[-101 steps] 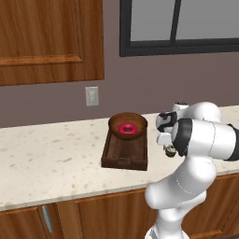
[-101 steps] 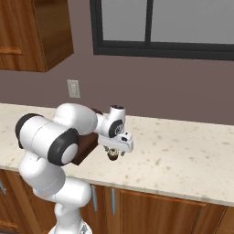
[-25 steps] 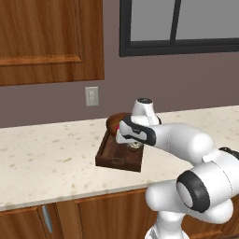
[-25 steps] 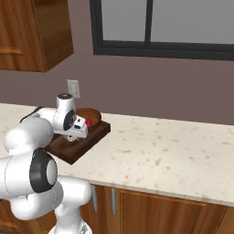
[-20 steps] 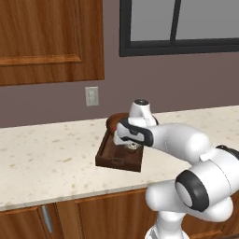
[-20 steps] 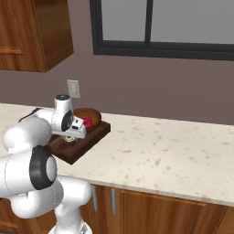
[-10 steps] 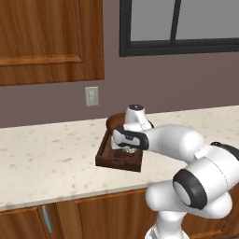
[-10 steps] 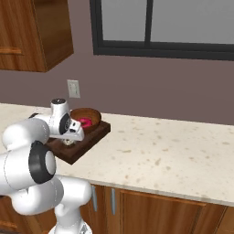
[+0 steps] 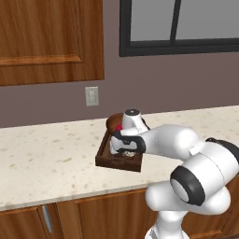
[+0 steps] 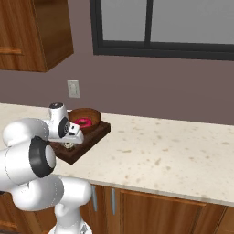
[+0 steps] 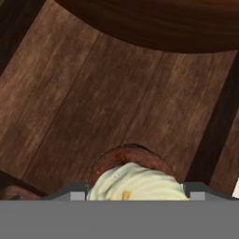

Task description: Place the bowl with donut and the cupcake onto the tray.

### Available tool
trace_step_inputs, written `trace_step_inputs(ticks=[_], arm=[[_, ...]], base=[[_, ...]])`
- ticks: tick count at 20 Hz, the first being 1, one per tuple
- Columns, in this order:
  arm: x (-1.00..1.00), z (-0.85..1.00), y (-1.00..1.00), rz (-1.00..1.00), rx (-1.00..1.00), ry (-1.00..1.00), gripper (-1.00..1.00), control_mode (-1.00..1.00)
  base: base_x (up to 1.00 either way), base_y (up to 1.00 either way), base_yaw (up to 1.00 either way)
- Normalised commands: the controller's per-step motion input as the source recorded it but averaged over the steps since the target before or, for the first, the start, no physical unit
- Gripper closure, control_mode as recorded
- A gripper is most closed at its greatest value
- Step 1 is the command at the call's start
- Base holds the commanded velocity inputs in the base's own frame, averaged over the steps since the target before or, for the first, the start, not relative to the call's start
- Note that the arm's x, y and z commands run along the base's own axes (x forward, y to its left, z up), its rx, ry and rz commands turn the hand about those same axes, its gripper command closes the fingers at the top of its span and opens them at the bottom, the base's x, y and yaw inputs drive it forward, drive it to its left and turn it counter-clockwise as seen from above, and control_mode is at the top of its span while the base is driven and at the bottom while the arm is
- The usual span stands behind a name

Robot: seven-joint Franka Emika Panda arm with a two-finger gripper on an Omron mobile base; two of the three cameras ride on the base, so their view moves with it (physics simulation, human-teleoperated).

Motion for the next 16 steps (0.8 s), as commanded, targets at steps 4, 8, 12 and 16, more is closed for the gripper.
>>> trace_step_inputs(ticks=[4,8,12,16], arm=[[0.0,-0.02,0.0,0.0,0.0,0.0,1.0,-1.0],[0.0,0.0,0.0,0.0,0.0,0.0,-1.0,-1.0],[0.0,0.0,0.0,0.0,0.0,0.0,-1.0,-1.0],[0.0,0.0,0.0,0.0,0.0,-0.03,-1.0,-1.0]], base=[[0.0,0.0,0.0],[0.0,0.0,0.0],[0.0,0.0,0.0],[0.0,0.0,0.0]])
